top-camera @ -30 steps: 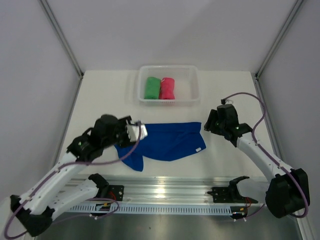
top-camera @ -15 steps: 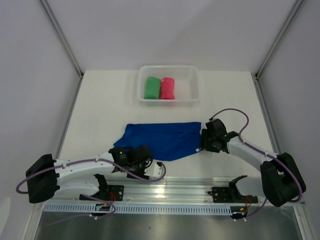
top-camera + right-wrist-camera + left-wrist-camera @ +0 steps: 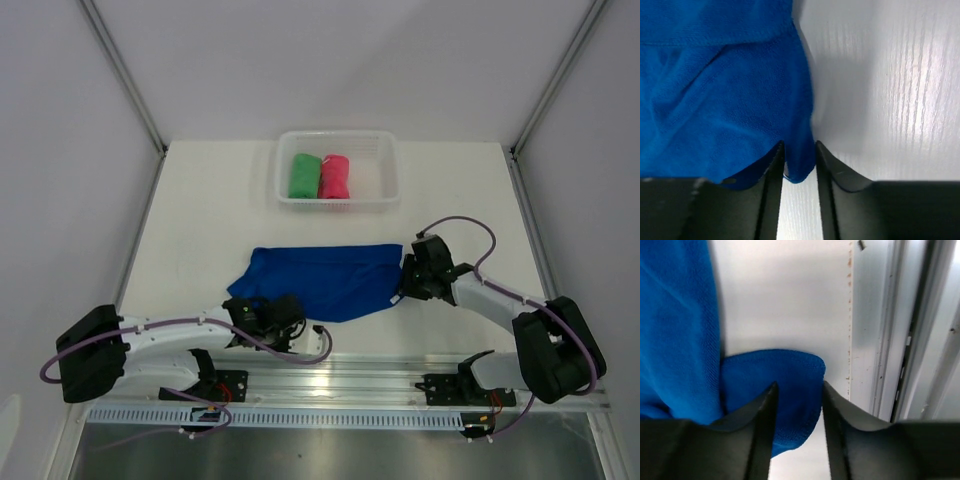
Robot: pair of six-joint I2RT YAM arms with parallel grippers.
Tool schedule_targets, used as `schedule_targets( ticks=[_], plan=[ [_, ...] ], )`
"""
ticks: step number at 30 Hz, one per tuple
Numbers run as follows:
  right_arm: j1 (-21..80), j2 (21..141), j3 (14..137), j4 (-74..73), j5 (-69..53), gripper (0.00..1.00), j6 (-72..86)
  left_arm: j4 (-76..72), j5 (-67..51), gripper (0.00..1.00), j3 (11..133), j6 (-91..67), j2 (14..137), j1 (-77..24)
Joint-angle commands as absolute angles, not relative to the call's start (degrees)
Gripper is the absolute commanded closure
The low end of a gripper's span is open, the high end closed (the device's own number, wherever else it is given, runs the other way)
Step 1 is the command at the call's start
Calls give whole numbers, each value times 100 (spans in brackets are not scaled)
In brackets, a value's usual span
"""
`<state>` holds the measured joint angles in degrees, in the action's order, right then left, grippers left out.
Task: Roll the towels
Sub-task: Flatten the towel
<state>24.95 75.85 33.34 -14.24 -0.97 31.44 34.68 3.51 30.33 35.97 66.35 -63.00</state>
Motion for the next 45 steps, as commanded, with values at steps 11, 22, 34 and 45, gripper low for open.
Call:
schedule_targets(
  ticks=[11,22,34,45],
  plan=[
    [1891,6016,3584,-2187,-168,100,3050,3549,441,99,2873,3340,5048,-5750],
    [730,4650,5297,-3779,-26,100,2338,4843,-26,99,5015,3331,3411,-3683],
    [-562,5070,6161,-3297,-1080,100,2100,4149,-632,99,6574,3226,4604,-1038],
    [-606,6521,7610,-3111,-1318,100,1899,3163,-1571,99,7584,2663,6178,-158]
  ],
)
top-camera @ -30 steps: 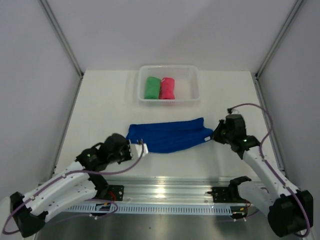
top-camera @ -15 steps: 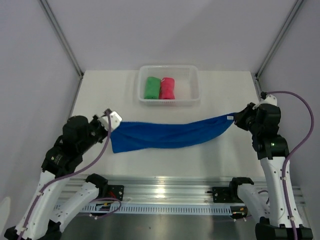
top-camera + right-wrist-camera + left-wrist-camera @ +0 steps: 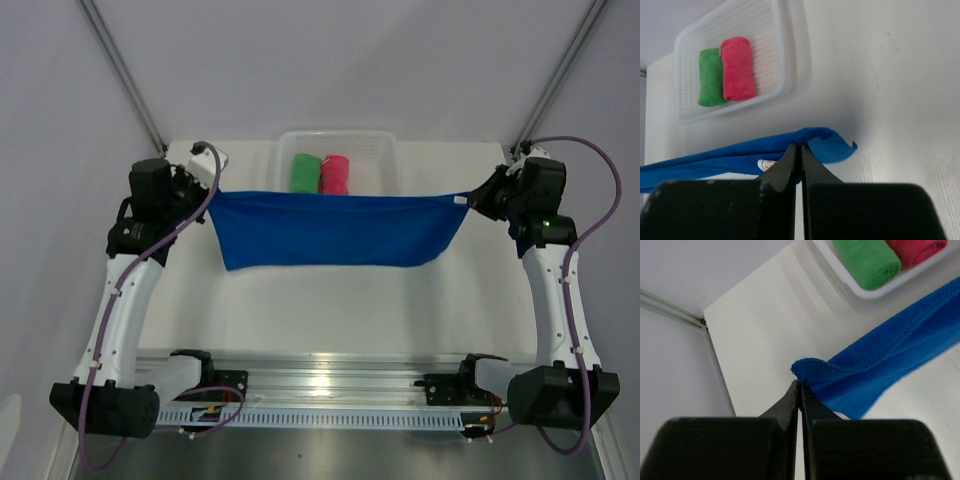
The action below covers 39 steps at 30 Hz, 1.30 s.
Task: Roll the towels
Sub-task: Flatten the towel
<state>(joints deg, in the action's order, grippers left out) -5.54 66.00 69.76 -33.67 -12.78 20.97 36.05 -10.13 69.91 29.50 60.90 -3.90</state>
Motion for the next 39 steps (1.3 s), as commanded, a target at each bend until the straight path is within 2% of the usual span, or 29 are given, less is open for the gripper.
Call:
schedule_targets(
  ticks=[1,7,11,21,29,33,39],
  plan=[
    [-606,6513,7698,-3129,-1301,100,1881,3181,-1660,99,7724,2646,6301,-123],
    [-598,6022,7024,-3217,-1380,100,1960,3182,-2126,99,7269,2689,6179,-105],
    [-598,5582,5770,-3208,-1441,100,2013,3129,-2145,99,6514,2865,5881,-97],
    [-598,4878,3992,-3516,-1371,100,2152,3067,-2636,99,4194,3893,5353,-18],
    [-62,4817,4069,-4111,-1248,100,2671,3559,-2900,99,2954,4456,4843,158],
    [-18,4667,4210,-4683,-1047,100,2883,3727,-2760,99,2857,4579,4808,184],
    [-246,4798,4219,-4518,-870,100,2839,3683,-2733,99,2883,4404,4799,378]
  ],
)
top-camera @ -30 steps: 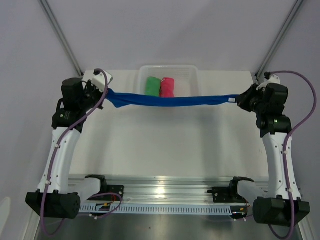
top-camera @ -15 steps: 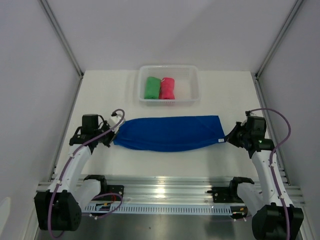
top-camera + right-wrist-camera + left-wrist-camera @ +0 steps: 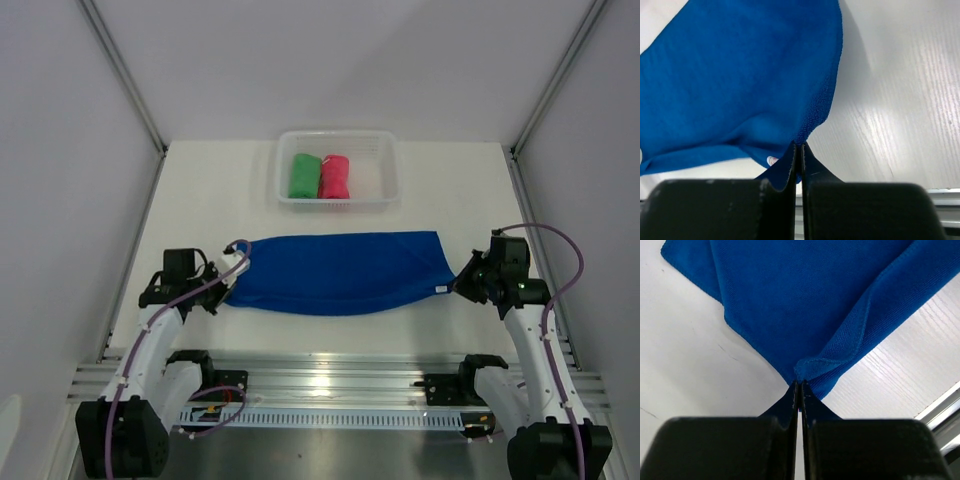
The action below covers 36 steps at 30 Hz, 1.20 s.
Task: Roll the towels
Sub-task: Flatten the towel
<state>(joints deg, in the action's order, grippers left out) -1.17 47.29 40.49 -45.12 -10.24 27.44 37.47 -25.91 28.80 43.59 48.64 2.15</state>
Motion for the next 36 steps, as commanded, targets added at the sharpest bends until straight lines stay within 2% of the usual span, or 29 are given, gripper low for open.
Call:
schedule_targets(
  ticks=[1,12,15,20,21,24,31,34,35,36],
  plan=[
    [-298,4868,4193,-4457,-888,100,2804,3648,-2777,99,2900,4334,4781,456],
    [-624,5211,4157,-4140,-1046,100,2593,3621,-2856,99,2733,4403,5167,694],
    [-633,5308,4157,-4122,-1107,100,2531,4005,-3319,98,2874,4726,5413,694],
    [-642,5124,3965,-4201,-1336,100,2996,3964,-3156,99,2769,5071,5563,694],
    [-642,5020,3903,-4271,-1292,97,3067,4007,-3190,99,2751,5211,5572,694],
    [-642,4861,3569,-4385,-1222,95,3365,4184,-3217,99,2734,5422,5581,694],
    [-642,4624,3217,-4430,-730,98,3875,4201,-3348,99,2645,5590,5397,721],
    [-642,4430,3094,-4474,-414,93,4174,4306,-3358,99,2602,5730,5291,765],
    [-642,4299,3042,-4482,-352,91,4262,4324,-3349,96,2584,5817,5265,765],
    [-642,4228,2945,-4543,-178,81,4445,4429,-3340,94,2567,5879,5256,765]
  ],
)
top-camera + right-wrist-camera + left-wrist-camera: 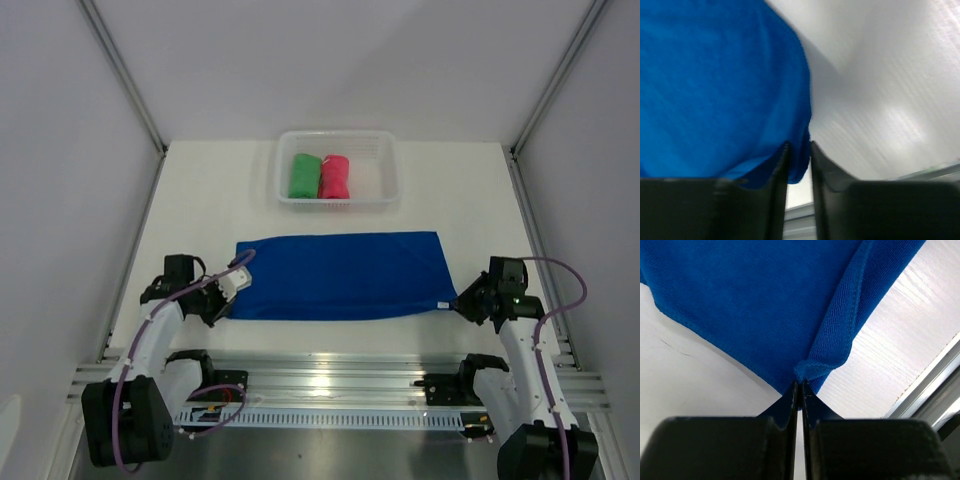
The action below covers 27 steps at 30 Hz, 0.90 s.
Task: Roll the towels
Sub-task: Flatten the towel
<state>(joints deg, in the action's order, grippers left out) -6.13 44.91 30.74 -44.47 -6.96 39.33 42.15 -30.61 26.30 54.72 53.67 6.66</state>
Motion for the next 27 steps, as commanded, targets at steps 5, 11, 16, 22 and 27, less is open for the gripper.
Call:
schedule_targets(
  ticks=[5,11,16,22,27],
  plan=[
    [-650,3798,2970,-4965,860,50,4983,4938,-3182,47,2724,6178,5177,765],
    [-633,3234,3576,-4249,1346,51,4855,6134,-3155,31,3968,6452,4896,984],
    [-257,4979,3980,-1760,185,86,2947,4882,-3403,38,4895,4443,5737,1020],
    [-132,8381,5860,-1669,-1125,72,1364,4166,-2137,37,6570,2647,8663,704],
    [-132,10193,7012,-2074,-1195,56,617,3841,-1390,36,7301,2084,9570,167]
  ],
)
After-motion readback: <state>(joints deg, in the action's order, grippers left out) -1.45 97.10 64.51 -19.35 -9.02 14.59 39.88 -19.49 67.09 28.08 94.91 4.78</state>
